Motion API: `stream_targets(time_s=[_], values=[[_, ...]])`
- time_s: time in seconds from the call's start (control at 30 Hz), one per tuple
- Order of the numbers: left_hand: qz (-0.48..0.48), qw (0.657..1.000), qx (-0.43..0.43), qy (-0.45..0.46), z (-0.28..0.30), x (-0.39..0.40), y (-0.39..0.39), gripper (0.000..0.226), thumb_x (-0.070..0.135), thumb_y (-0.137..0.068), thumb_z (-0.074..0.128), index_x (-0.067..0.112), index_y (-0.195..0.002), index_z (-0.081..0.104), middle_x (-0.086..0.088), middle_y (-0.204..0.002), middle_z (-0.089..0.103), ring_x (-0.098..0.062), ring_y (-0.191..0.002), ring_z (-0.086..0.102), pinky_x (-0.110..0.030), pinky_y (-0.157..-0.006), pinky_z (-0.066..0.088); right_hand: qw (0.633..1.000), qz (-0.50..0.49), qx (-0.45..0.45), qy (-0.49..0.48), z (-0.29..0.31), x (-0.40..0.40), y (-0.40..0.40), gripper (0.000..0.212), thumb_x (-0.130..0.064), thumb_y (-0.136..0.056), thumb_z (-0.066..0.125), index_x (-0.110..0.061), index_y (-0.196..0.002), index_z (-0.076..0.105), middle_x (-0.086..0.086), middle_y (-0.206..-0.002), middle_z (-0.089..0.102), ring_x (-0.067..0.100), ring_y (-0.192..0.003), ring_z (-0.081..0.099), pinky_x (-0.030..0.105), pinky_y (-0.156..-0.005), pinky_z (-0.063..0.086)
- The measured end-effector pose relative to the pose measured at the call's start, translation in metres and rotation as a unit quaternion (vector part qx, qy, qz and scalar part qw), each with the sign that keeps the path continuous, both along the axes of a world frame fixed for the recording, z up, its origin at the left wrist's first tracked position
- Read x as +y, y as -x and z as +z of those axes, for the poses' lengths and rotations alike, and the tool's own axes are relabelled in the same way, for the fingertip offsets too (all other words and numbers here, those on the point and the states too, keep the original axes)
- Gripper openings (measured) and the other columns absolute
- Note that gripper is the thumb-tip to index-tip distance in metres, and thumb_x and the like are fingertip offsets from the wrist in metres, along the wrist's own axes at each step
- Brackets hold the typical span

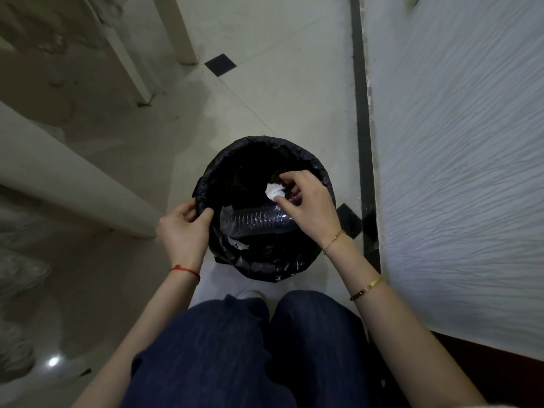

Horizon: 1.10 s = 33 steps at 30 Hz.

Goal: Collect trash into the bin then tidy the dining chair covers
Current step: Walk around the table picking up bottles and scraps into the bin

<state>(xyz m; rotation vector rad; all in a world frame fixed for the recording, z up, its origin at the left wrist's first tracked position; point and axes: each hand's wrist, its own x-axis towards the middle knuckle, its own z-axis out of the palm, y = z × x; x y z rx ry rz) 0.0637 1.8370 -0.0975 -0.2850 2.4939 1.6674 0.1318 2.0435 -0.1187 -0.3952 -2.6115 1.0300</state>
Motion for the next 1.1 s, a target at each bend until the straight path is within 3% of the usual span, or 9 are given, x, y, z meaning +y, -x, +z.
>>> stream_targets(time_s=[0.27,0.4,0.57,0.67,0.8,1.0,1.1], values=[[0.028,1.000,0.006,-0.006,0.014,0.002,0.015,0.032,0.011,-0.076,0.069,0.012,-0.108,0.073,-0.003,-0.095,0.075,-0.008,-0.088,0.069,-0.032,-0.085,0.057,0.984,-0.159,0.082,-0.004,0.011,0.031,-0.019,0.036,-0.024,-0.084,0.071,-0.014,-0.117,0.060,-0.002,-0.107,0.058,0.010,-0.092,0.052,0.012,-0.079,0.041],[0.033,0.999,-0.008,-0.028,0.020,0.005,0.027,0.031,0.010,-0.077,0.068,0.015,-0.107,0.074,0.001,-0.091,0.075,-0.004,-0.084,0.070,-0.030,-0.083,0.058,0.977,-0.205,0.020,0.062,0.004,0.039,-0.020,0.043,-0.027,-0.084,0.070,-0.014,-0.123,0.057,0.000,-0.110,0.058,0.014,-0.092,0.055,0.016,-0.075,0.046],[0.037,0.999,-0.027,-0.028,0.048,0.013,0.035,0.028,0.008,-0.077,0.068,0.017,-0.103,0.074,0.004,-0.087,0.075,-0.005,-0.084,0.071,-0.032,-0.084,0.058,0.971,-0.202,-0.011,0.125,0.023,0.034,-0.010,0.037,-0.020,-0.084,0.070,-0.014,-0.119,0.061,-0.004,-0.104,0.062,0.007,-0.082,0.059,0.005,-0.064,0.045],[0.040,0.998,-0.043,0.001,0.087,0.011,0.036,0.032,0.011,-0.076,0.070,0.014,-0.108,0.073,0.001,-0.093,0.075,-0.005,-0.088,0.070,-0.033,-0.087,0.057,0.967,-0.205,-0.040,0.148,0.062,0.030,-0.009,0.036,-0.015,-0.085,0.069,-0.013,-0.120,0.060,-0.004,-0.106,0.062,0.001,-0.083,0.057,0.002,-0.066,0.043],[0.038,0.997,-0.048,0.057,0.163,0.002,0.030,0.035,0.015,-0.077,0.070,0.014,-0.111,0.072,-0.002,-0.098,0.075,-0.006,-0.091,0.069,-0.031,-0.090,0.055,0.962,-0.195,-0.072,0.178,0.133,0.025,-0.014,0.037,-0.014,-0.086,0.067,-0.015,-0.121,0.058,-0.002,-0.110,0.064,0.007,-0.091,0.060,0.003,-0.068,0.044],[0.044,0.994,-0.048,0.091,0.314,-0.018,0.001,0.031,0.016,-0.078,0.068,0.011,-0.108,0.073,-0.003,-0.095,0.075,-0.010,-0.089,0.069,-0.036,-0.088,0.056,0.961,-0.194,-0.084,0.179,0.290,0.004,-0.038,0.039,-0.014,-0.084,0.069,-0.019,-0.121,0.059,-0.007,-0.101,0.066,0.002,-0.088,0.062,0.011,-0.076,0.050],[0.046,0.995,-0.045,0.076,0.392,-0.031,-0.019,0.029,0.017,-0.077,0.067,0.012,-0.105,0.073,-0.001,-0.092,0.075,-0.008,-0.087,0.070,-0.037,-0.085,0.057,0.960,-0.191,-0.083,0.186,0.377,-0.008,-0.053,0.038,-0.010,-0.085,0.068,-0.019,-0.120,0.058,-0.010,-0.097,0.062,-0.005,-0.084,0.058,0.005,-0.074,0.047]])
